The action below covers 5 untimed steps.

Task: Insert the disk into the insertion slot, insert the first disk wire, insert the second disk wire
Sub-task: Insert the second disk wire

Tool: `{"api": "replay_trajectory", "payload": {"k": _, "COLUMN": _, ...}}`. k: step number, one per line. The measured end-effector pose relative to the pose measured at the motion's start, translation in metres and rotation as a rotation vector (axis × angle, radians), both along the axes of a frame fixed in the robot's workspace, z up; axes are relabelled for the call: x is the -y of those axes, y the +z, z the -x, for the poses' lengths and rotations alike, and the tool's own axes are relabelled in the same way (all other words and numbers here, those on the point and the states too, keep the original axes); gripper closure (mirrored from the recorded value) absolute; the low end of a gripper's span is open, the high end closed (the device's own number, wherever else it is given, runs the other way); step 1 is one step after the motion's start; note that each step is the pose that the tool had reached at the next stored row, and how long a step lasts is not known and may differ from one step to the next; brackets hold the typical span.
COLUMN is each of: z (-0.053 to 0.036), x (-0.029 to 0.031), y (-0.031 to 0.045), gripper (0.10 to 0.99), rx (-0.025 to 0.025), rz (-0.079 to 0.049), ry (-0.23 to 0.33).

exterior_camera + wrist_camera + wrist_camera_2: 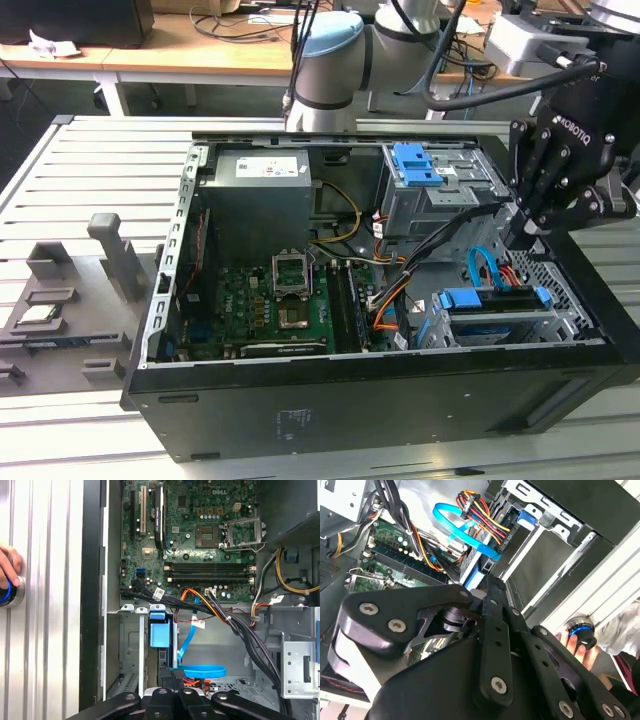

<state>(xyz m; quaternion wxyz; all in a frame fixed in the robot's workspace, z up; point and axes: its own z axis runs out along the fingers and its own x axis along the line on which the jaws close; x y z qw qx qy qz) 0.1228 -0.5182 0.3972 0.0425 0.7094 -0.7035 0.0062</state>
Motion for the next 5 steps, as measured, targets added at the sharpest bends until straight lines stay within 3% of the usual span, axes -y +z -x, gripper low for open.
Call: {"api": "replay_trajectory", "payload": {"k": 5, "z": 0.0000, "x": 0.0000, "y": 0.0004, "gripper": 0.980, "rx": 0.0000, "rz": 0.000, "ry": 0.000}}
